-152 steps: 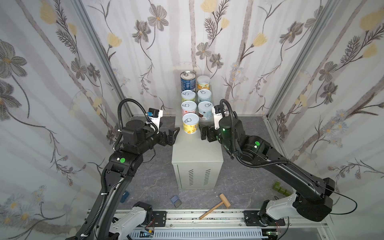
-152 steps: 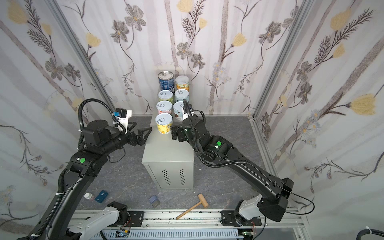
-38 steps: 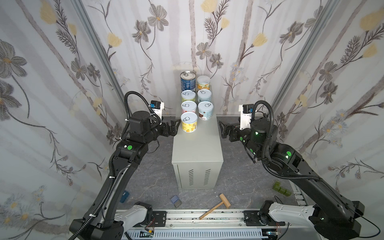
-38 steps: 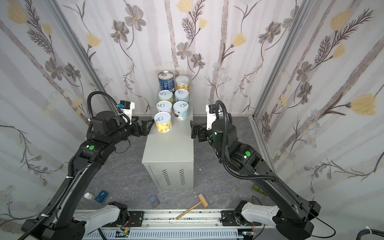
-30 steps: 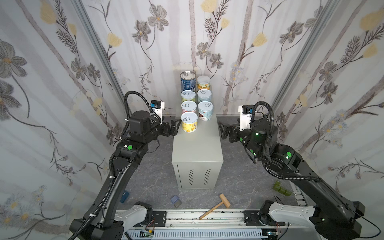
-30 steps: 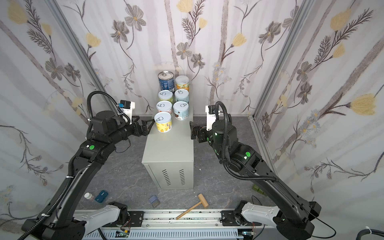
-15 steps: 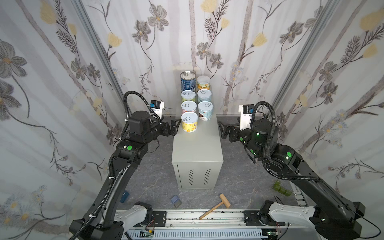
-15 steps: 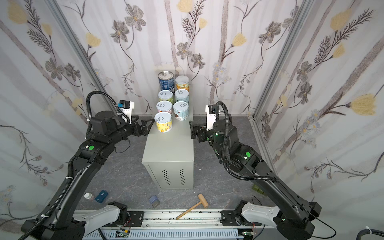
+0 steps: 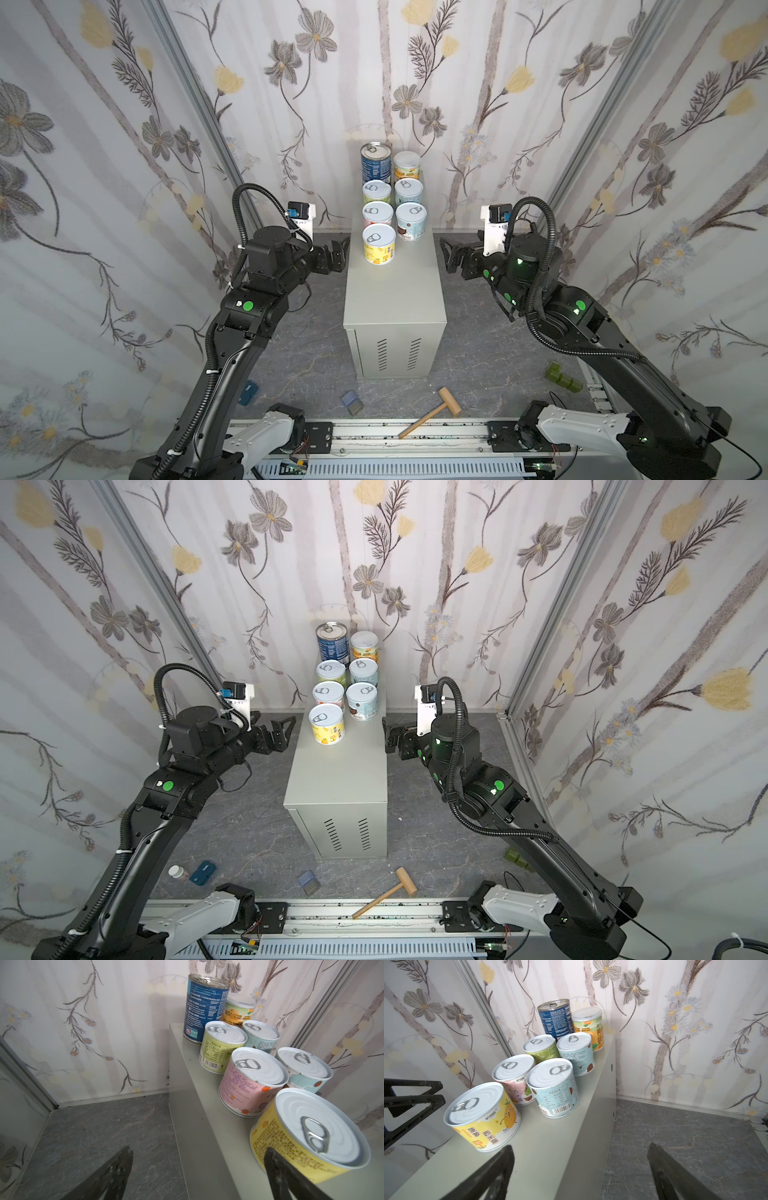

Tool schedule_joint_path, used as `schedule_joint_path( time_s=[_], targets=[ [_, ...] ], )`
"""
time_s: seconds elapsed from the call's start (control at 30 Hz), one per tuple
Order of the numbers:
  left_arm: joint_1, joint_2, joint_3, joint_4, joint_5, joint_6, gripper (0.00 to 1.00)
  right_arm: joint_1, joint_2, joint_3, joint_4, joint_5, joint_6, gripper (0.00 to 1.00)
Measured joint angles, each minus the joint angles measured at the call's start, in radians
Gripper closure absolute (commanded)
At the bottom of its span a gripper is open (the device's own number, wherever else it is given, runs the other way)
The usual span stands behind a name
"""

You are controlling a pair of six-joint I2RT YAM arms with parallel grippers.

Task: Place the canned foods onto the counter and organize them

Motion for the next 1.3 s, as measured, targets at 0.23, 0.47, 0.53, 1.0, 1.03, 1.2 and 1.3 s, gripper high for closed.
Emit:
schedule_joint_path(
  time_s=[0.23,0.47,0.53,1.0,1.03,1.2,1.3],
  targets=[
    [0.018,-0.016,0.047,-0.072,-0.071,0.018,0.00,-0.105,-0.013,0.032,-0.025,-0.088,-0.003,0.00],
    [0.057,0.034,0.067,-0.127,-0.125,0.029,0.00,-0.228,-0.038,0.017,-0.079,-0.109,-0.007,0.00],
    [0.073,0.054,0.067,-0.143,-0.140,0.027,0.00,-0.261,-0.050,-0.007,-0.087,-0.108,-0.007,0.00],
    [0.174,0.144,0.033,-0.145,-0.137,-0.016,0.00,-0.372,-0.076,-0.197,0.072,-0.187,-0.076,0.00],
    [0.179,0.143,0.021,-0.144,-0.128,-0.016,0.00,-0.372,-0.060,-0.194,0.089,-0.218,-0.086,0.00],
    [0.212,0.134,-0.023,-0.130,-0.079,-0.014,0.00,-0.370,0.001,-0.176,0.107,-0.338,-0.131,0.00],
    [0.225,0.126,-0.067,-0.105,-0.060,0.003,0.00,-0.370,0.023,-0.164,0.136,-0.404,-0.157,0.00]
  ],
)
